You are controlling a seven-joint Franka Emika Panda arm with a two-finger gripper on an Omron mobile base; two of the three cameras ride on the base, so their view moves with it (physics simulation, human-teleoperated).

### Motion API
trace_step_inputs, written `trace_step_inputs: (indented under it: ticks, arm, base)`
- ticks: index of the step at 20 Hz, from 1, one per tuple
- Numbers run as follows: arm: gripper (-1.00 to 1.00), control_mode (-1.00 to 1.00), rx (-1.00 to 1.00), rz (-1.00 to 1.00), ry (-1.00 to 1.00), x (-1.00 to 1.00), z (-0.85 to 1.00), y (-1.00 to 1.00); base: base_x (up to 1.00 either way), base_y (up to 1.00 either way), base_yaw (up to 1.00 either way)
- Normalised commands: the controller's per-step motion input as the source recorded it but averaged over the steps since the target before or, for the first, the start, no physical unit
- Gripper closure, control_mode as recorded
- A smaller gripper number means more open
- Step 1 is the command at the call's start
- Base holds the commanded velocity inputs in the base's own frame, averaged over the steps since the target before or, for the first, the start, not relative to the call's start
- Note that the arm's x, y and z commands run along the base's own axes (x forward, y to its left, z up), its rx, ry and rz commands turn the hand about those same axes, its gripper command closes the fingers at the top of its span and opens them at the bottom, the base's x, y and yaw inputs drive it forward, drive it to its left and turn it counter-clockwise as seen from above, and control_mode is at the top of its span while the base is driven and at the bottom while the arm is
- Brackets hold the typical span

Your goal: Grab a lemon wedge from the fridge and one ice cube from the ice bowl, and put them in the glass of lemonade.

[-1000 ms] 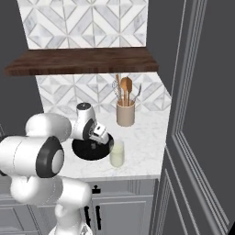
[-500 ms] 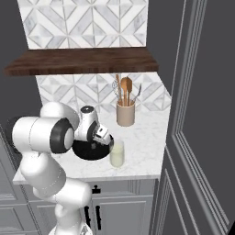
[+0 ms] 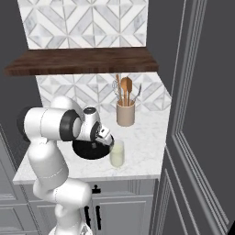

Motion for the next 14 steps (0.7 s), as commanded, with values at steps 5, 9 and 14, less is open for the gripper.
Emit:
trace_step_inputs:
  ticks: [5, 9, 14]
  arm:
    - [1.0, -1.0, 0.0, -0.05, 0.01, 0.17, -0.17, 0.0]
    - [1.0, -1.0, 0.0, -0.08, 0.01, 0.0, -0.04, 0.0]
    - [1.0, -1.0, 0.0, -0.1, 0.0, 0.0, 0.02, 0.0]
  base:
    - [0.0, 0.0, 0.0]
    - [0.0, 0.0, 0.0]
    - [0.0, 0.0, 0.0]
